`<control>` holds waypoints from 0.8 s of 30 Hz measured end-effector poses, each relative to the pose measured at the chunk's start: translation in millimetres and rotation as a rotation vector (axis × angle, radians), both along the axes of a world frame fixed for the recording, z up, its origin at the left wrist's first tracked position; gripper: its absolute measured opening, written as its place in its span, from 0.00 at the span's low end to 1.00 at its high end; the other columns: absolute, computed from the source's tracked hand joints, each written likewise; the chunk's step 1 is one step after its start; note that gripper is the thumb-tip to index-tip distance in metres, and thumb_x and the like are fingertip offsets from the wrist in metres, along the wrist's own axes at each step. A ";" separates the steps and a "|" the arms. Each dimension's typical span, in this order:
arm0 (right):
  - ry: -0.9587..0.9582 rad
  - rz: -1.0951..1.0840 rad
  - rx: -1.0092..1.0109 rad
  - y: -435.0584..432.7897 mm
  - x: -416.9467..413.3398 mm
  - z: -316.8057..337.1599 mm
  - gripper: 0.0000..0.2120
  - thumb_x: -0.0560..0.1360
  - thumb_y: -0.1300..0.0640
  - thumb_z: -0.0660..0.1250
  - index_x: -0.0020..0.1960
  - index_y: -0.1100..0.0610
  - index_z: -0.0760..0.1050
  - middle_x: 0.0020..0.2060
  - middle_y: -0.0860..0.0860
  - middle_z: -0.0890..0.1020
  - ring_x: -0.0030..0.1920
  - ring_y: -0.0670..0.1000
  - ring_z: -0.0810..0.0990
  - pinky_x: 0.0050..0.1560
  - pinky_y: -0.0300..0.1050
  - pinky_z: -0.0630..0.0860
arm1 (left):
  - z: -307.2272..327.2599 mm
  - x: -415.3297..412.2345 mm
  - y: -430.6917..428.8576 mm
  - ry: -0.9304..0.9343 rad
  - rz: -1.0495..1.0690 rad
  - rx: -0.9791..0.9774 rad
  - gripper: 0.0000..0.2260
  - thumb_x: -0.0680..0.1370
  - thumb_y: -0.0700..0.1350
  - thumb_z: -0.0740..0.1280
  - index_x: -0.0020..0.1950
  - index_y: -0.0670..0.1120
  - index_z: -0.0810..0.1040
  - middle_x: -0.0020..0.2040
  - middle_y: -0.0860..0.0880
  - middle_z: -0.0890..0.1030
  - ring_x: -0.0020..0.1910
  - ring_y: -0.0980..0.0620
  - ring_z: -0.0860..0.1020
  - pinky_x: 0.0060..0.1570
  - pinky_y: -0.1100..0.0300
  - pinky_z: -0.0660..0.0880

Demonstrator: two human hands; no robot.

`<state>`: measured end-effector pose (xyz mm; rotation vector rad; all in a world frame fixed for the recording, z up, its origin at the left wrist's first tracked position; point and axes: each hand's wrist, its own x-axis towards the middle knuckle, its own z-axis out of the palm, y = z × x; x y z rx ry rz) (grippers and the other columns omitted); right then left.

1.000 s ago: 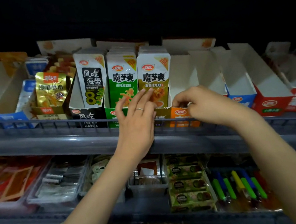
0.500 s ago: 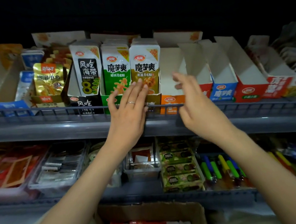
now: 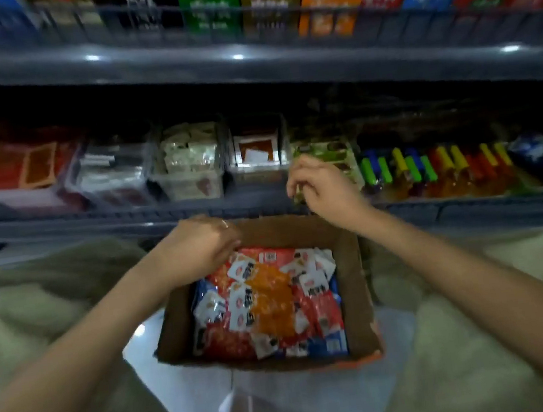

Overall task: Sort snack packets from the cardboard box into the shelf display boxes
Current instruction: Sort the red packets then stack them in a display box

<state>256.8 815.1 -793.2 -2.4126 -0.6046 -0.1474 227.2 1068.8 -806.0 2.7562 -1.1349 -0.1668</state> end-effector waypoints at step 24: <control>0.746 -0.369 -0.601 72.5 -45.7 -251.2 0.35 0.72 0.49 0.71 0.71 0.61 0.60 0.68 0.61 0.67 0.66 0.60 0.68 0.63 0.52 0.67 | -80.0 -42.0 75.8 0.235 0.229 -0.066 0.12 0.80 0.42 0.61 0.61 0.46 0.78 0.53 0.46 0.83 0.49 0.47 0.80 0.47 0.57 0.73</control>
